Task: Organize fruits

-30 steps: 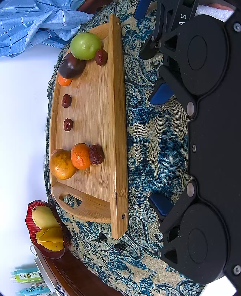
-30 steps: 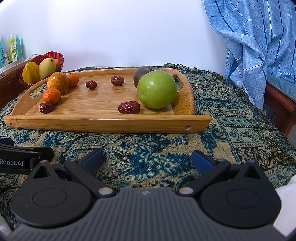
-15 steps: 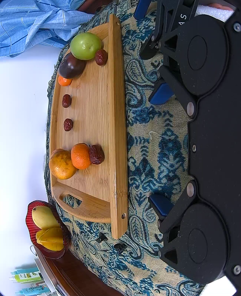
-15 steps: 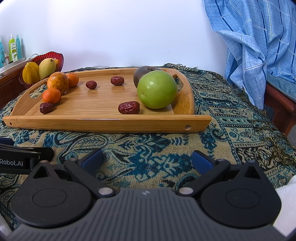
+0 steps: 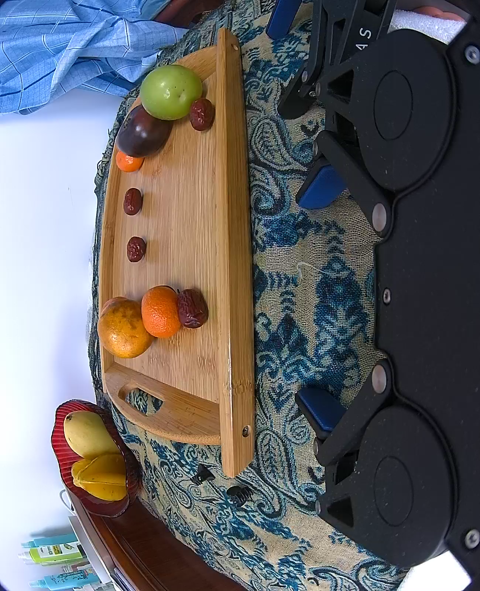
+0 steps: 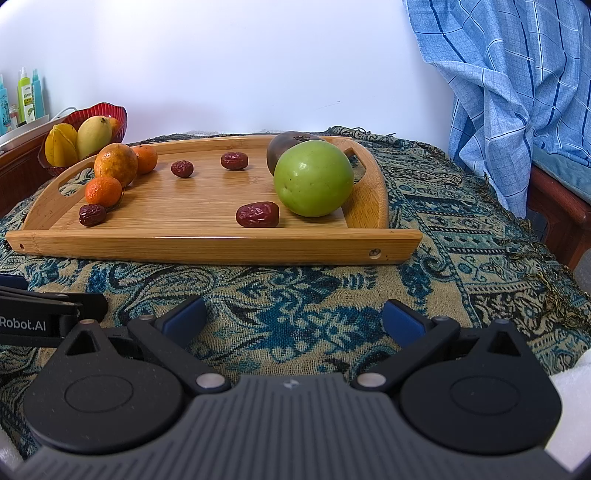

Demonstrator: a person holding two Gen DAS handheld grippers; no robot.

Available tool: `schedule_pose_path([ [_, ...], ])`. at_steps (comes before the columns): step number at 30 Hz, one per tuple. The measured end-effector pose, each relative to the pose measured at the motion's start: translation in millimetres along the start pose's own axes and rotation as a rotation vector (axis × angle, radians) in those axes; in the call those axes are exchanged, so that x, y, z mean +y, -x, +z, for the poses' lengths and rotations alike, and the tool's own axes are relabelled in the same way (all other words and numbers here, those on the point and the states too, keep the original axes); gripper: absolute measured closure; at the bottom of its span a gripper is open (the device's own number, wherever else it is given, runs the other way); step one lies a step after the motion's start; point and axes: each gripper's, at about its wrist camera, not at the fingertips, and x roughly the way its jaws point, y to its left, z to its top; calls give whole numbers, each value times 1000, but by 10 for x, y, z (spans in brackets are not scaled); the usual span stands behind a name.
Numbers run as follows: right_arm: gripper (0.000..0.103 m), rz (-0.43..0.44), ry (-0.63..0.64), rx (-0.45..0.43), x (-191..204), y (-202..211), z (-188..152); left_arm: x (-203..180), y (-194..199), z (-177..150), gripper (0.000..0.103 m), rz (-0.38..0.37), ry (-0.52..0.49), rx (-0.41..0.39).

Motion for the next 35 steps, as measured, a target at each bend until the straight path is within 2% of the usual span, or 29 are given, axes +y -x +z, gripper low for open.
schedule_pose_path([
  [35, 0, 0, -1, -2, 1, -2, -4, 3, 8, -16, 0, -1, -6, -12],
])
